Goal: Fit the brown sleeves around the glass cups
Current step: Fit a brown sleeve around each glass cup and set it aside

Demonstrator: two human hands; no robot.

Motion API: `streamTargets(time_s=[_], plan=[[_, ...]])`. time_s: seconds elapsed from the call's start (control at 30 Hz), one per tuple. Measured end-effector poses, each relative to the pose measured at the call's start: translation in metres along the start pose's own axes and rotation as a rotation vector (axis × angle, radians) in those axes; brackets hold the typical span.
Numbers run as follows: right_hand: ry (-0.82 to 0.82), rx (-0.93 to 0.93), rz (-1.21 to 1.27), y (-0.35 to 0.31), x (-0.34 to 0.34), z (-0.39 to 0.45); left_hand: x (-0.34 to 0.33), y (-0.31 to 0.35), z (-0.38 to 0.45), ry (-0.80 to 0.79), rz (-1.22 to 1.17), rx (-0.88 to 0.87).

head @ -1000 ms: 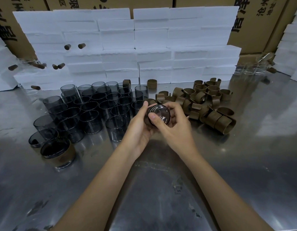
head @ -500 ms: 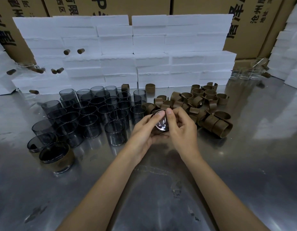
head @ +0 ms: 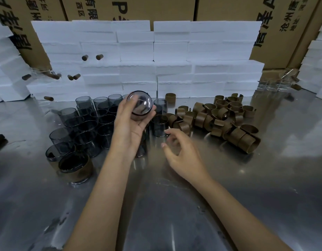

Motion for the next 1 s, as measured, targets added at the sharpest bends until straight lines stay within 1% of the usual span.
streamTargets(time_s=[0.07, 0.2, 0.23, 0.3, 0.37, 0.4, 0.43, 0.5, 0.57, 0.63, 0.7, 0.77, 0.83, 0.93, 1.0], plan=[[0.036, -0.008, -0.078, 0.003, 0.009, 0.007, 0.006, 0.004, 0.001, 0.013, -0.039, 0.006], [0.109, -0.141, -0.328, 0.027, 0.037, 0.032, 0.009, 0.001, 0.001, 0.030, -0.077, 0.030], [0.096, -0.193, -0.399, 0.035, 0.039, 0.038, 0.007, -0.001, 0.000, 0.029, -0.070, 0.037], [0.018, -0.310, -0.485, 0.051, 0.036, 0.047, 0.004, -0.005, -0.001, 0.028, -0.048, 0.053], [-0.038, -0.380, -0.445, 0.063, 0.027, 0.048, 0.002, -0.009, -0.001, 0.032, -0.012, 0.060], [-0.032, -0.383, -0.406, 0.065, 0.025, 0.048, 0.001, -0.011, -0.001, 0.033, 0.015, 0.054], [0.000, -0.377, -0.368, 0.066, 0.027, 0.046, 0.001, -0.012, -0.001, 0.032, 0.045, 0.045], [0.115, -0.346, -0.290, 0.067, 0.039, 0.043, 0.002, -0.017, -0.002, 0.028, 0.126, 0.030], [0.212, -0.301, -0.146, 0.063, 0.056, 0.044, 0.004, -0.023, -0.004, 0.039, 0.247, 0.020], [0.233, -0.206, 0.042, 0.047, 0.065, 0.046, 0.005, -0.029, -0.005, 0.058, 0.405, -0.010], [0.199, -0.083, 0.146, 0.023, 0.063, 0.043, 0.000, -0.038, -0.008, 0.024, 0.539, -0.029], [0.183, -0.039, 0.152, 0.011, 0.057, 0.035, -0.011, -0.049, -0.013, -0.055, 0.604, -0.016], [0.194, -0.025, 0.089, 0.010, 0.056, 0.029, -0.017, -0.059, -0.016, -0.115, 0.659, 0.000], [0.156, 0.025, 0.018, 0.013, 0.056, 0.027, -0.020, -0.066, -0.017, -0.164, 0.673, 0.020], [0.143, 0.033, 0.010, 0.014, 0.057, 0.025, -0.019, -0.070, -0.018, -0.169, 0.672, 0.033]])
Point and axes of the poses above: each hand's wrist, its own z-axis towards the middle knuckle, its own x-axis out of the back of the hand, y = z × x, the point moved 9 cm from there along z, towards the middle knuckle, and after that the axes turned 9 degrees about -z, right-handed, at the moved point
